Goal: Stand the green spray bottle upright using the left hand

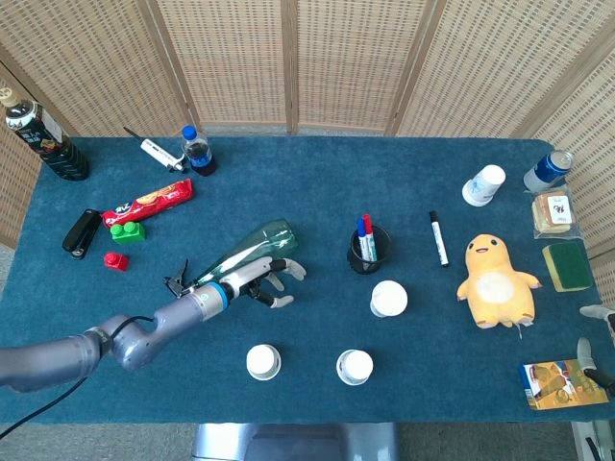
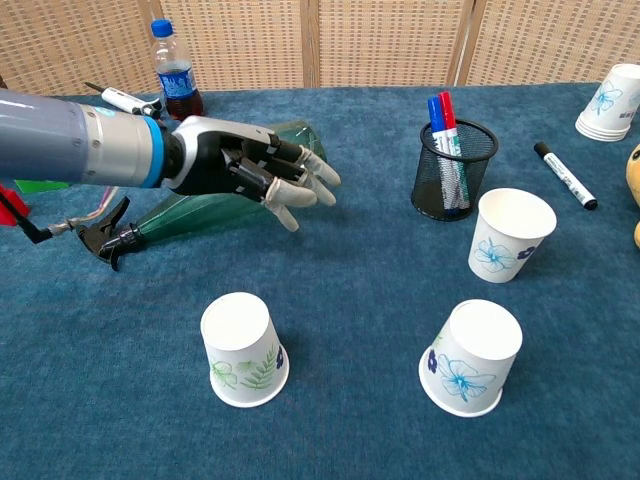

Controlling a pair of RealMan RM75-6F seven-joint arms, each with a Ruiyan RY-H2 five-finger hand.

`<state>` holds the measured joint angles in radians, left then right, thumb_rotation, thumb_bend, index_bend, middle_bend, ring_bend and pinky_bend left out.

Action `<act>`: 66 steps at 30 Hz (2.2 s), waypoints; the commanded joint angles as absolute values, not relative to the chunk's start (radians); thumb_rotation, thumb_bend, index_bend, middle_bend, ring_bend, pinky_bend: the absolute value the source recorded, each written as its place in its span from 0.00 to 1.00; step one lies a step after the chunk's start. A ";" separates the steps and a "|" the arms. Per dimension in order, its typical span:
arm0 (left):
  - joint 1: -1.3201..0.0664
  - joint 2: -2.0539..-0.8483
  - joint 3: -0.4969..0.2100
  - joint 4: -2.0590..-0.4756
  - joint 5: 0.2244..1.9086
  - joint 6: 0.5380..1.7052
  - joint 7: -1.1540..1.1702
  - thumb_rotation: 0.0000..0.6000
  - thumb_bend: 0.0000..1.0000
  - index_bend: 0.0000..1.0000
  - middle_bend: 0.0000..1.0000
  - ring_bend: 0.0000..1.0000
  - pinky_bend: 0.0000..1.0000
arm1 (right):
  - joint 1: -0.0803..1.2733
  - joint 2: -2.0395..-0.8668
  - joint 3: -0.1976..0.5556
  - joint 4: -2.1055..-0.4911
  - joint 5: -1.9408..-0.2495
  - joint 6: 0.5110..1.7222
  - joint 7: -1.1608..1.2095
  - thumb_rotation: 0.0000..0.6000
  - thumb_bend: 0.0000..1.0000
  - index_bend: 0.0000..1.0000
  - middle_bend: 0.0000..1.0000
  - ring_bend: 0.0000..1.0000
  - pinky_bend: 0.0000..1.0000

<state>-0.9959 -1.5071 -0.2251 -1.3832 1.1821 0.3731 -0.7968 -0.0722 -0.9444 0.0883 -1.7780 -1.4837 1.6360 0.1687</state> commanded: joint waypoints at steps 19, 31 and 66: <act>-0.930 -1.583 -0.351 -1.193 0.912 0.482 -0.726 0.94 0.43 0.23 0.26 0.15 0.29 | -0.077 -0.942 0.086 -1.779 -1.490 1.635 0.172 1.00 0.51 0.35 0.35 0.17 0.25; -0.820 -1.477 -0.396 -1.362 1.104 0.616 -0.721 0.93 0.43 0.23 0.26 0.14 0.29 | -0.072 -0.940 0.088 -1.794 -1.499 1.635 0.156 1.00 0.51 0.35 0.35 0.17 0.25; -0.675 -1.414 0.031 -0.909 1.864 1.214 -0.072 1.00 0.36 0.00 0.00 0.00 0.00 | -0.035 -0.931 0.094 -1.846 -1.511 1.601 0.087 1.00 0.51 0.35 0.35 0.17 0.25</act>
<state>-0.6771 -1.3928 0.0082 -0.9389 1.8445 1.1915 -0.0634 -0.0348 -0.9310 0.0936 -1.8457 -1.5114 1.6008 0.0876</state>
